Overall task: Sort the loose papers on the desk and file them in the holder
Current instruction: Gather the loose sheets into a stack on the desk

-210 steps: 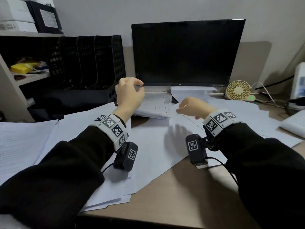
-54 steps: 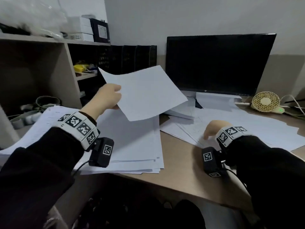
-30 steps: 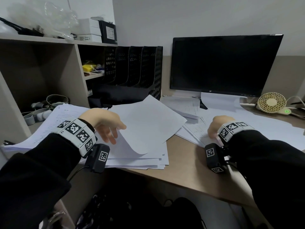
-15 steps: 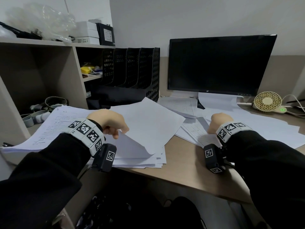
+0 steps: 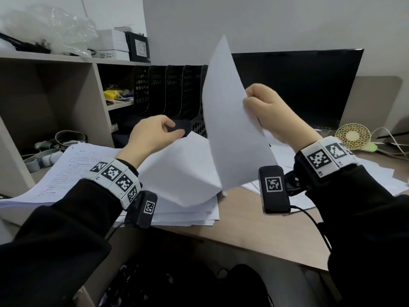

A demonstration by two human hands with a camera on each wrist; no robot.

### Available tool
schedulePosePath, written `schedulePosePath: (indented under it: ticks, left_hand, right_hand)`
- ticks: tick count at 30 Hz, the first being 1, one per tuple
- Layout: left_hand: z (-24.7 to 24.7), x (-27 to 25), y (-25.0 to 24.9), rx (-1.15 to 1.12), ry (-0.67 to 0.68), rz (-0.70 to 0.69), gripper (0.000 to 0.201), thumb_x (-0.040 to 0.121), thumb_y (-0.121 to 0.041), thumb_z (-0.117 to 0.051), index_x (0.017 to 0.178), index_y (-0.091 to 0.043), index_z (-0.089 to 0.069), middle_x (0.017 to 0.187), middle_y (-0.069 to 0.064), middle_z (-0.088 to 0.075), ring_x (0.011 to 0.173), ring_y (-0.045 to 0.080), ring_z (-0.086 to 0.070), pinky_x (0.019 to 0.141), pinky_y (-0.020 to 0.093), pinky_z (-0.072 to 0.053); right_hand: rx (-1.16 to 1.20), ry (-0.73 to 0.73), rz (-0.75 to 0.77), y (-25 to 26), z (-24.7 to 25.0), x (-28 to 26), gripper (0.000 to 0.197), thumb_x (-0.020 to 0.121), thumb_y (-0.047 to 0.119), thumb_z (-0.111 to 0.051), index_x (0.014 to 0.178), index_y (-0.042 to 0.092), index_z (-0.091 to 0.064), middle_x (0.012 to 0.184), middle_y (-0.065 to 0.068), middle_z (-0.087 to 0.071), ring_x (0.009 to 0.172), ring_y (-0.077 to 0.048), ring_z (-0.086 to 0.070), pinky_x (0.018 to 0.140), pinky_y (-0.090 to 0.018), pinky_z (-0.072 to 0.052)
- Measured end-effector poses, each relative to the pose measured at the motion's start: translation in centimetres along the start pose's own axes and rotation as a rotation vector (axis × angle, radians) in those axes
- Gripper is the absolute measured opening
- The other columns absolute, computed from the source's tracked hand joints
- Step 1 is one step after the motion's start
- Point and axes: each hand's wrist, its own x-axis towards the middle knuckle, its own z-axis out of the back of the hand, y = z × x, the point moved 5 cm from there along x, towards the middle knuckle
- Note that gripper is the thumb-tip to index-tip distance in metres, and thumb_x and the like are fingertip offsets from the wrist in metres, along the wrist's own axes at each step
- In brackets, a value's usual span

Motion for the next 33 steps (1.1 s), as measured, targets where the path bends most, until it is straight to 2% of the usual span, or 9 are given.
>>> schedulePosePath:
  ticks: [3, 5, 9, 12, 15, 19, 25, 29, 33]
  left_hand:
    - [-0.9, 0.9, 0.5, -0.414, 0.183, 0.083, 0.092, 0.068, -0.072, -0.060, 0.137, -0.013, -0.045, 0.126, -0.003, -0.058, 0.112, 0.017, -0.057, 0.097, 0.037, -0.045]
    - [-1.3, 0.9, 0.8, -0.709, 0.280, 0.144, 0.103, 0.057, -0.075, -0.065, 0.132, -0.006, -0.049, 0.125, 0.003, -0.063, 0.109, 0.021, -0.063, 0.100, 0.045, -0.047]
    - [-1.1, 0.4, 1.1, -0.950, 0.298, 0.109, 0.055, 0.075, -0.040, -0.073, 0.116, -0.005, -0.060, 0.109, 0.009, -0.070, 0.097, 0.023, -0.068, 0.080, 0.031, -0.056]
    - [-0.4, 0.7, 2.4, -1.027, 0.147, 0.155, 0.029, 0.088, -0.007, -0.064, 0.117, -0.005, -0.060, 0.109, 0.010, -0.069, 0.089, 0.020, -0.070, 0.068, 0.026, -0.058]
    - [0.1, 0.8, 3.5, -0.963, 0.112, 0.169, 0.023, 0.087, -0.001, -0.064, 0.109, -0.006, -0.063, 0.100, 0.006, -0.071, 0.075, 0.012, -0.072, 0.060, 0.022, -0.057]
    - [1.1, 0.4, 3.7, -0.887, 0.071, 0.097, 0.017, 0.078, -0.003, -0.074, 0.092, -0.010, -0.069, 0.080, 0.000, -0.075, 0.072, 0.013, -0.073, 0.055, 0.022, -0.055]
    - [1.9, 0.4, 2.8, -0.933, -0.012, 0.031, 0.017, 0.078, -0.012, -0.076, 0.093, -0.006, -0.069, 0.078, -0.005, -0.075, 0.070, 0.010, -0.072, 0.055, 0.019, -0.054]
    - [1.6, 0.8, 3.8, -0.884, -0.032, 0.054, 0.043, 0.091, -0.030, -0.064, 0.090, 0.013, -0.060, 0.080, 0.014, -0.065, 0.065, 0.023, -0.059, 0.056, 0.025, -0.046]
    - [2.3, 1.0, 5.6, -0.734, -0.079, 0.097, 0.024, 0.094, -0.028, -0.060, 0.079, -0.010, -0.068, 0.074, 0.001, -0.068, 0.057, 0.007, -0.062, 0.052, 0.018, -0.049]
  right_hand:
    - [0.202, 0.007, 0.028, 0.8, -0.7, -0.4, 0.014, 0.095, 0.008, -0.041, 0.084, 0.014, -0.046, 0.066, 0.002, -0.039, 0.048, -0.004, -0.035, 0.041, -0.015, -0.029]
    - [0.310, -0.021, 0.020, 0.0, -1.1, -0.4, 0.015, 0.097, 0.008, -0.041, 0.085, 0.015, -0.048, 0.066, 0.004, -0.041, 0.048, -0.002, -0.037, 0.041, -0.015, -0.030]
    - [0.368, -0.169, -0.127, -4.1, -1.6, -0.2, 0.017, 0.095, 0.008, -0.043, 0.081, 0.015, -0.049, 0.064, 0.002, -0.041, 0.048, -0.007, -0.035, 0.045, -0.023, -0.025]
    - [0.364, -0.075, -0.298, -7.0, -2.8, -0.5, 0.018, 0.093, 0.012, -0.054, 0.075, 0.014, -0.052, 0.067, -0.001, -0.051, 0.054, -0.012, -0.048, 0.048, -0.022, -0.038]
    - [0.291, 0.006, -0.430, -8.7, -4.0, -1.4, 0.018, 0.089, 0.020, -0.067, 0.088, 0.002, -0.063, 0.080, -0.005, -0.070, 0.058, -0.010, -0.066, 0.052, -0.019, -0.052]
    - [0.187, -0.042, -0.436, -10.0, -4.4, -1.2, 0.036, 0.086, 0.018, -0.070, 0.097, -0.015, -0.065, 0.085, -0.016, -0.072, 0.065, -0.016, -0.068, 0.059, -0.023, -0.059]
    - [0.305, -0.047, -0.461, -10.2, -5.1, -1.0, 0.020, 0.093, 0.015, -0.060, 0.096, -0.003, -0.069, 0.086, -0.006, -0.071, 0.069, -0.013, -0.068, 0.057, -0.019, -0.056]
    - [0.316, -0.153, -0.519, -11.1, -4.7, -0.6, 0.013, 0.094, 0.011, -0.052, 0.087, 0.008, -0.062, 0.083, -0.004, -0.064, 0.072, -0.018, -0.062, 0.055, -0.022, -0.053]
    - [0.308, -0.277, -0.768, -14.2, -3.5, -1.5, 0.016, 0.091, -0.001, -0.047, 0.105, 0.001, -0.056, 0.079, -0.012, -0.056, 0.069, -0.025, -0.057, 0.054, -0.027, -0.050]
